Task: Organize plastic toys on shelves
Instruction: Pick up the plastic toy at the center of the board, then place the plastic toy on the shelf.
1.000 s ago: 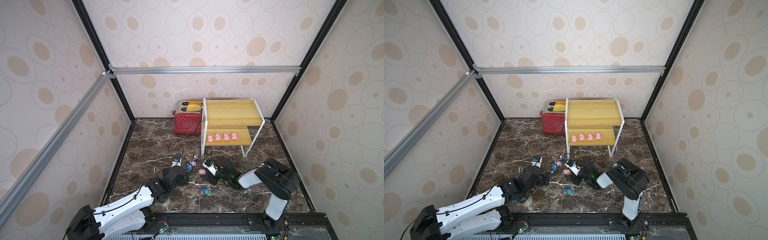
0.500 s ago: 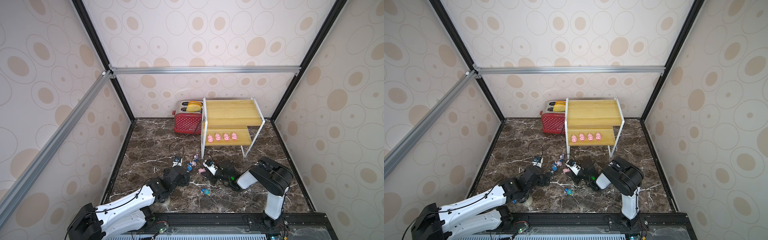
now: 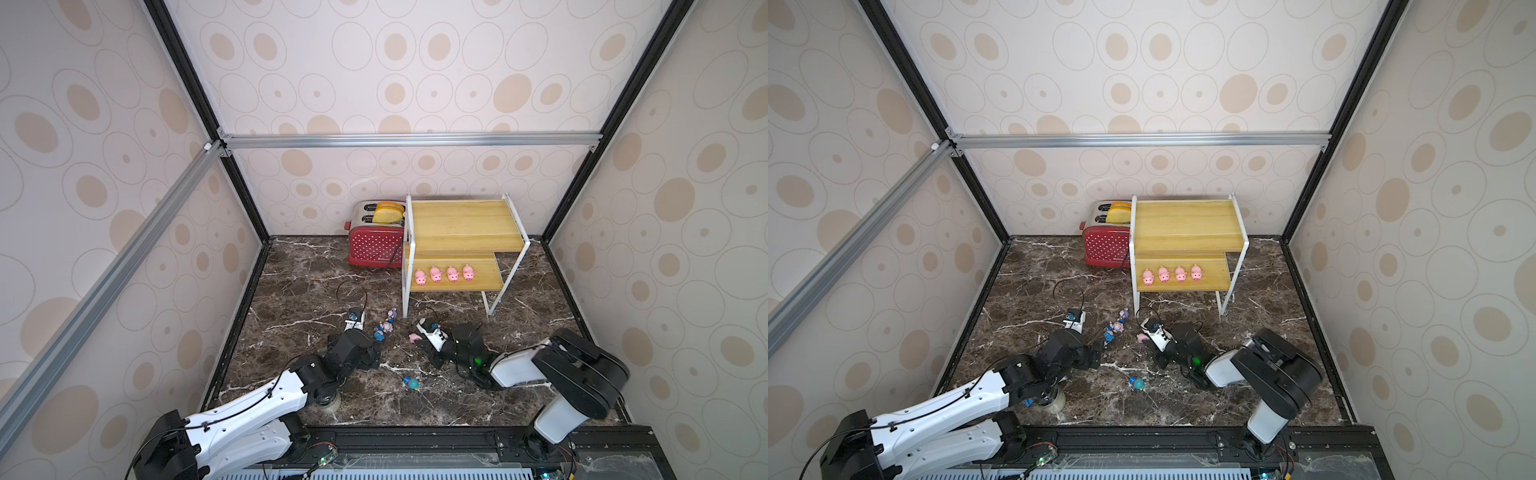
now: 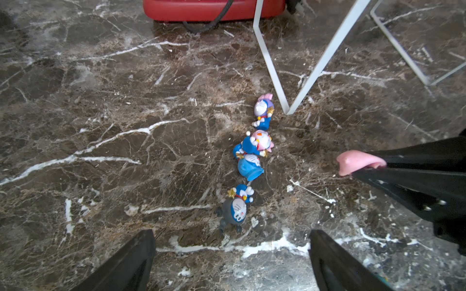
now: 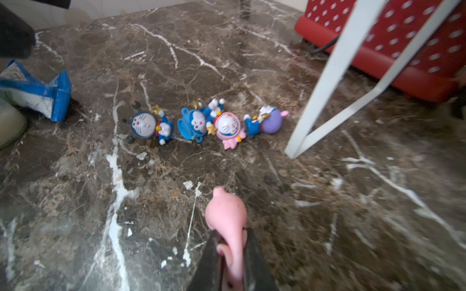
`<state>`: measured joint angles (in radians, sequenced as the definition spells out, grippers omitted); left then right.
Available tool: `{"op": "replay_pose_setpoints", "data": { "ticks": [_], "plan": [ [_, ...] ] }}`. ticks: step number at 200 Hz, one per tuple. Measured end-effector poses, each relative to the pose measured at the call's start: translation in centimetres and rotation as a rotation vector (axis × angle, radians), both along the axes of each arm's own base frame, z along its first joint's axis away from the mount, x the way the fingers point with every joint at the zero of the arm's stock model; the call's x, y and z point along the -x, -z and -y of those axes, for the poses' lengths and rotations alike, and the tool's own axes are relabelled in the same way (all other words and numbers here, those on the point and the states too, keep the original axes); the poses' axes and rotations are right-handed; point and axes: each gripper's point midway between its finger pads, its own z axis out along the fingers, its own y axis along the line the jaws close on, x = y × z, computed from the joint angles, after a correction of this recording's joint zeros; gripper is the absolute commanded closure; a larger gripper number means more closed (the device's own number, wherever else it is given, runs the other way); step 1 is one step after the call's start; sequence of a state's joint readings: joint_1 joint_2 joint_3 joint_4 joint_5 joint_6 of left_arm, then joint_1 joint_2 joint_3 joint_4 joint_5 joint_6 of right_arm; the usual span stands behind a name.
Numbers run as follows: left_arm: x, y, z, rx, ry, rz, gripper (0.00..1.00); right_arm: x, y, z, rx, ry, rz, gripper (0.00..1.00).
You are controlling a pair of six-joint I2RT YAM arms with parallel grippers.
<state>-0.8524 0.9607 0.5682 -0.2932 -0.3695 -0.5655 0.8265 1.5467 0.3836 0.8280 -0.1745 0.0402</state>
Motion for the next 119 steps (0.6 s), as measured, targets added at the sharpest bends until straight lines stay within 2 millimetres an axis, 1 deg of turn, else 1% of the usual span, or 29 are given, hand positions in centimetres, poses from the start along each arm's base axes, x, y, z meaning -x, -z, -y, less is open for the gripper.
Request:
{"op": "replay_pose_setpoints", "data": {
  "ticks": [14, 33, 55, 72, 93, 105, 119],
  "plan": [
    [-0.4, -1.3, 0.5, 0.01, 0.013, 0.025, 0.01, -0.2, -2.1, 1.2, -0.002, 0.043, 0.032, 0.85],
    [-0.9, -3.3, 1.2, 0.03, 0.034, 0.063, 0.02, -0.5, -4.4, 3.1, 0.004, 0.105, 0.062, 0.85],
    [-1.5, -5.8, 2.6, 0.067, 0.077, 0.11, 0.01, -1.2, -7.2, 6.4, 0.006, 0.212, 0.1, 0.84],
    [-1.8, -7.2, 3.8, 0.098, 0.128, 0.14, 0.01, -1.8, -8.6, 9.1, 0.016, 0.297, 0.123, 0.83],
    [-1.9, -7.7, 5.5, 0.113, 0.206, 0.156, 0.01, -2.8, -10.0, 12.4, 0.029, 0.402, 0.143, 0.83],
    [-1.8, -7.5, 6.4, 0.114, 0.258, 0.151, 0.01, -3.7, -10.8, 14.2, 0.036, 0.467, 0.15, 0.83],
    [-1.6, -7.2, 7.7, 0.114, 0.323, 0.14, 0.01, -4.8, -11.6, 15.7, 0.041, 0.525, 0.155, 0.83]
  ]
}}
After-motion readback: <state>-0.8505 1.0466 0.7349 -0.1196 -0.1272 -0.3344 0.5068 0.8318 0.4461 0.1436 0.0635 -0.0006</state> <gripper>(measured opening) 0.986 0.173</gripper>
